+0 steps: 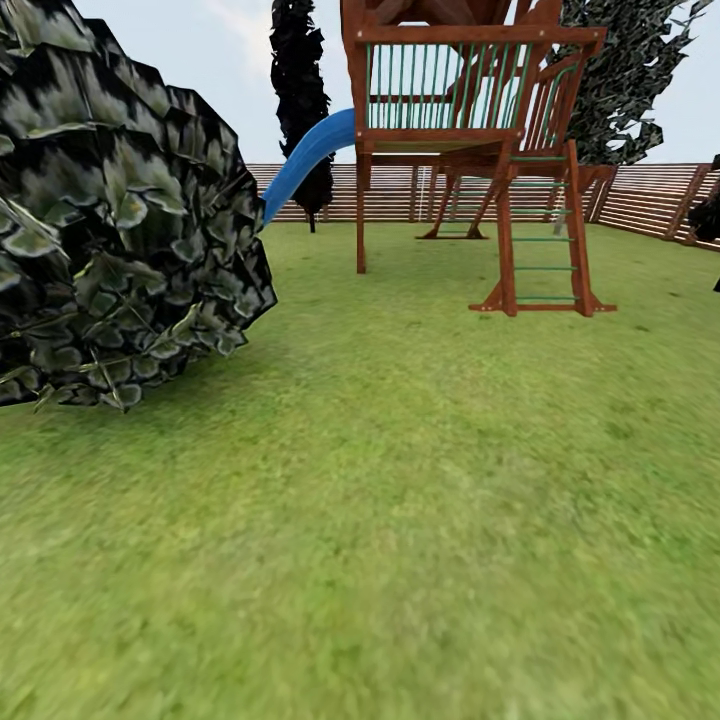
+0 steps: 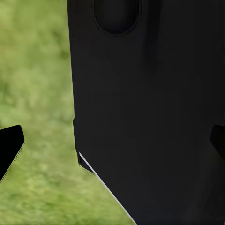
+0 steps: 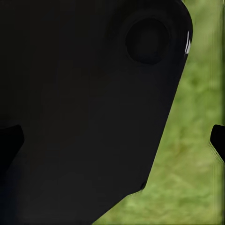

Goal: Take the three Easter eggs out of the wicker basket on the lawn in the garden, then place them on the lawn next to a single tree (choose any tree) so that all three eggs are next to the same tree and none are left in the basket.

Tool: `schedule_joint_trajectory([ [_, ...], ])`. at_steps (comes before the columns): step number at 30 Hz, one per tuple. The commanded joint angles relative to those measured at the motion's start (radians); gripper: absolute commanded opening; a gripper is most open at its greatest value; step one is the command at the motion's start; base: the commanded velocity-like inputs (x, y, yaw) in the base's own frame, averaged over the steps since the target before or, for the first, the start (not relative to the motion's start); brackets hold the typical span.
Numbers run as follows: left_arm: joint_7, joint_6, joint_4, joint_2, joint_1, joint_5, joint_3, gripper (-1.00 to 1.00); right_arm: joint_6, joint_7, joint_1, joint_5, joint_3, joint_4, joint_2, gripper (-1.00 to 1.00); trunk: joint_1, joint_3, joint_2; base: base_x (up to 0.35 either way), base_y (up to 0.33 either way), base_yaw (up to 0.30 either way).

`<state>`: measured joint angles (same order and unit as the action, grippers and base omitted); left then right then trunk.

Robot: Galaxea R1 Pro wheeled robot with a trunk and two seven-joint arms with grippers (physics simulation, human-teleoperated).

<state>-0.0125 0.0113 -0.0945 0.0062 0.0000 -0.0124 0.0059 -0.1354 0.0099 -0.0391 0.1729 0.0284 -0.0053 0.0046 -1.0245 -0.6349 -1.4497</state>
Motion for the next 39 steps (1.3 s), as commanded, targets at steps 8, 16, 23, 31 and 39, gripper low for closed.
schedule_joint_trajectory([
  [8,-0.001,0.001,-0.001,0.000,0.000,-0.001,0.000,1.00,-0.003,0.001,-0.001,0.004,0.003,0.000,-0.003,1.00,-0.001,-0.001,0.000,0.322,0.000,-0.008],
  [16,-0.001,0.001,-0.001,0.000,0.000,-0.001,0.000,1.00,-0.003,0.001,-0.001,0.004,0.004,0.001,-0.003,1.00,-0.001,-0.001,0.000,0.322,0.000,-0.203],
  [23,-0.001,0.001,-0.001,0.000,0.000,-0.001,0.000,1.00,-0.003,0.000,-0.001,0.002,0.002,0.000,-0.003,1.00,-0.001,-0.001,0.000,0.322,0.000,-0.029],
  [31,-0.001,0.001,-0.001,0.000,0.000,-0.001,0.000,1.00,-0.003,-0.007,0.000,0.003,0.003,-0.003,-0.001,1.00,-0.001,-0.001,0.000,0.322,0.000,-0.001],
  [39,-0.001,0.001,-0.001,0.000,0.000,-0.001,0.000,1.00,-0.003,-0.007,-0.001,-0.003,0.000,-0.003,-0.001,1.00,-0.001,-0.001,0.000,0.322,0.000,0.000],
])
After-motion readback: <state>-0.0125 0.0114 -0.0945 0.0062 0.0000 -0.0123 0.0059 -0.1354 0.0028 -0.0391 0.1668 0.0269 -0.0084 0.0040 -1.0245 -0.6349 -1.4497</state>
